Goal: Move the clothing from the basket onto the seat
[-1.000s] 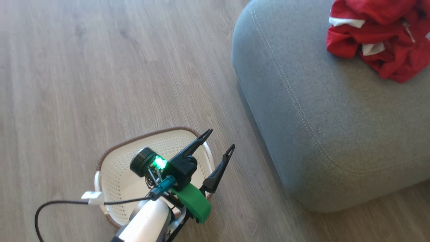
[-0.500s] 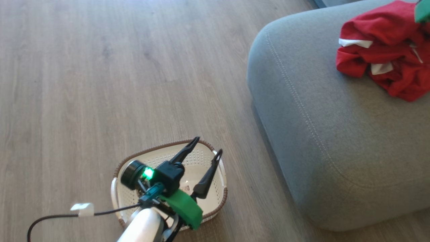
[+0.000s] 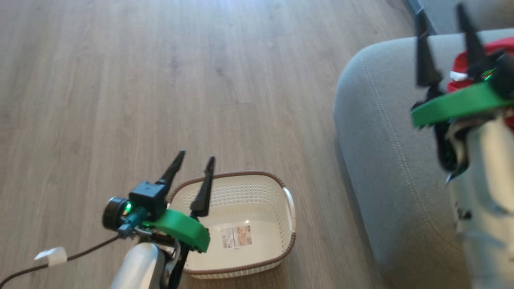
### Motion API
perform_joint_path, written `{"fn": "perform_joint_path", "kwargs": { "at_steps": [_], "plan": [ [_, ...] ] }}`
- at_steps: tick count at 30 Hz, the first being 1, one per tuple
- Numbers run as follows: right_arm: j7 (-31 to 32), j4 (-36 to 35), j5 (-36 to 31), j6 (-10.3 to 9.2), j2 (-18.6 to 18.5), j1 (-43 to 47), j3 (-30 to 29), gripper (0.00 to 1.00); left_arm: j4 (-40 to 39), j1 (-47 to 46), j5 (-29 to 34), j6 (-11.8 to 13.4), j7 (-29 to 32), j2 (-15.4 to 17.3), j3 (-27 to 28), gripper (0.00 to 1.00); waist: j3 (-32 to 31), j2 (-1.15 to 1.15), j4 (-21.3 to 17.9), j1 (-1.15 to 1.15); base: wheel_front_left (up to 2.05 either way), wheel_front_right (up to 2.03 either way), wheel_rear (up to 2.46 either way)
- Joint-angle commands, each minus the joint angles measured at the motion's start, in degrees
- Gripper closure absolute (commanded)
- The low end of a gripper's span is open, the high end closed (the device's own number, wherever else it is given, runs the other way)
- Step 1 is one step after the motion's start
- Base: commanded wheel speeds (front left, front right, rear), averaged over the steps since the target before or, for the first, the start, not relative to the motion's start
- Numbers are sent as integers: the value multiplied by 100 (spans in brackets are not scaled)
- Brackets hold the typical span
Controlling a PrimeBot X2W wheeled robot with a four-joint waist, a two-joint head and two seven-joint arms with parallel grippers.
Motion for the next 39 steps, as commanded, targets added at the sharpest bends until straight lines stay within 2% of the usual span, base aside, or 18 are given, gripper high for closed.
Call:
{"fn": "perform_joint_path", "kwargs": {
  "at_steps": [1, 7, 16, 18, 30, 39],
  "plan": [
    [-34, -250, -32, -1, 44, -91, 95, 0, -212, -69, -23, 59, -29, 5, 233, 0, -54, 0, 117, 1, 0, 0, 0],
    [-34, -410, -77, -1, 472, 804, 110, 0, -310, 11, -14, 346, -29, 4, 598, 0, -98, 0, 457, 1, 0, 0, 0],
    [-35, -507, -269, -1, 742, 1868, 61, 0, -489, 211, 155, 967, -29, 4, 932, 0, -42, 0, 841, 1, 0, 0, 0],
    [-35, -536, -330, -1, 756, 2038, 14, 0, -527, 256, 148, 1037, -29, 4, 974, 0, -32, 0, 892, 1, 0, 0, 0],
    [-35, -775, -396, -1, 766, 2890, -19, 0, -416, 570, 157, 884, -29, 4, 979, 0, -109, 0, 960, 1, 0, 0, 0],
    [-35, -833, -221, -1, 767, 3037, -134, 0, -292, 658, 20, 546, -29, 4, 1001, 0, -137, 0, 858, 1, 0, 0, 0]
  ]
}}
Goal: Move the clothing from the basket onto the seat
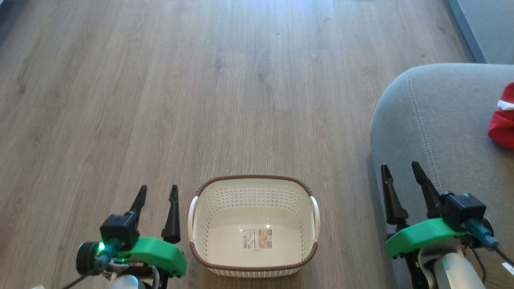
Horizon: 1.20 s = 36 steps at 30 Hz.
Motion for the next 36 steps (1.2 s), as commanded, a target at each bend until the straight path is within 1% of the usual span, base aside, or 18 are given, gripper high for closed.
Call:
{"fn": "perform_joint_path", "kwargs": {
  "at_steps": [1, 10, 17, 22, 36],
  "plan": [
    [-36, -233, 28, -1, 6, -93, 127, 0, -188, -206, 12, -95, -29, 16, 208, 0, 8, 0, -14, 0, 0, 0, 0],
    [-36, -253, 143, -1, 6, -115, 62, 0, -134, -194, -96, -224, -29, 16, 242, 0, 27, 0, -42, 0, 0, 0, 0],
    [-36, -229, 183, -1, 6, -119, 59, 0, -176, -168, -86, -234, -29, 16, 275, 0, 39, 0, -60, 0, 0, 0, 0],
    [-36, -203, 206, -1, 6, -125, 64, 0, -66, -166, -219, -324, -29, 16, 292, 0, 33, 0, -87, 0, 0, 0, 0],
    [-36, -160, 253, -1, 6, -138, 67, 0, -45, -198, -281, -341, -29, 16, 273, 0, 28, 0, -140, 0, 0, 0, 0]
  ]
}}
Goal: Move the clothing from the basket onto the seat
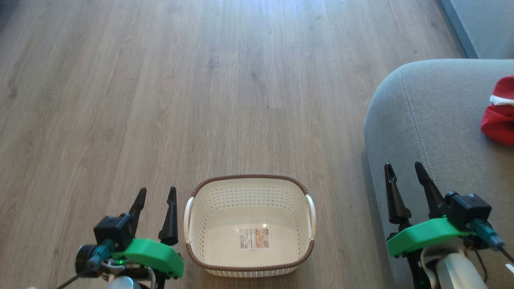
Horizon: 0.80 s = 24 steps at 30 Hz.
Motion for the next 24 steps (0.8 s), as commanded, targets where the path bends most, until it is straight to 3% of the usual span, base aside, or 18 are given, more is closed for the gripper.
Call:
{"fn": "perform_joint_path", "kwargs": {
  "at_steps": [1, 18, 19, 24],
  "plan": [
    [-36, -172, 4, -1, 3, -138, 110, 0, -148, -206, -72, -7, -29, 16, 161, 0, 7, 0, 7, 0, 0, 0, 0],
    [-36, -166, -45, -1, 3, -152, 100, 0, -193, -219, -103, -21, -29, 16, 221, 0, 72, 0, 39, 0, 0, 0, 0],
    [-36, -166, -47, -1, 3, -153, 103, 100, -202, -216, -99, -27, -29, 16, 221, 100, 79, 0, 43, 0, 0, 0, 0],
    [19, 375, 37, 0, 12, 102, 5, 100, 357, 153, -114, -4, 22, -3, 29, 100, 79, 0, 40, 0, 0, 0, 0]
  ]
}}
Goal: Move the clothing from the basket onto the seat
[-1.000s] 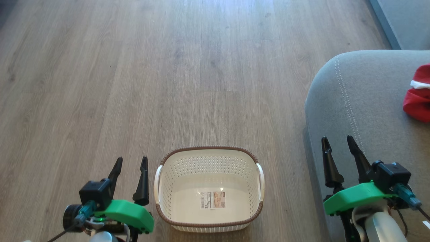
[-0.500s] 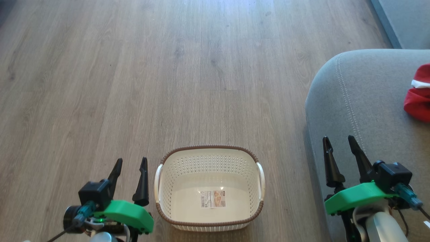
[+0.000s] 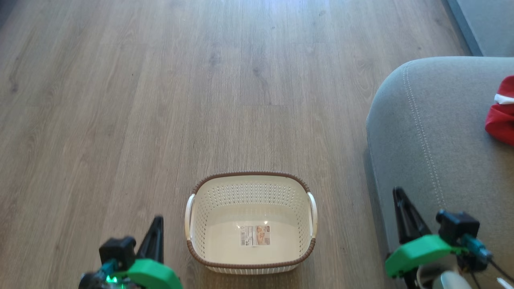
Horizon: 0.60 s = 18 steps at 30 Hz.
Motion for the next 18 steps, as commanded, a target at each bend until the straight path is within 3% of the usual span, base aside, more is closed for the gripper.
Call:
{"fn": "perform_joint_path", "kwargs": {
  "at_steps": [1, 18],
  "plan": [
    [23, -109, 101, 0, -6, -71, -15, 100, -98, -91, -97, -9, 31, 0, 23, 100, 0, 0, -3, 0, 0, 0, 0],
    [311, -160, 1163, 0, -7, -131, -106, 100, -156, -176, -1140, -106, 315, 3, 212, 100, 5, 0, -42, 0, 0, 0, 0]
  ]
}}
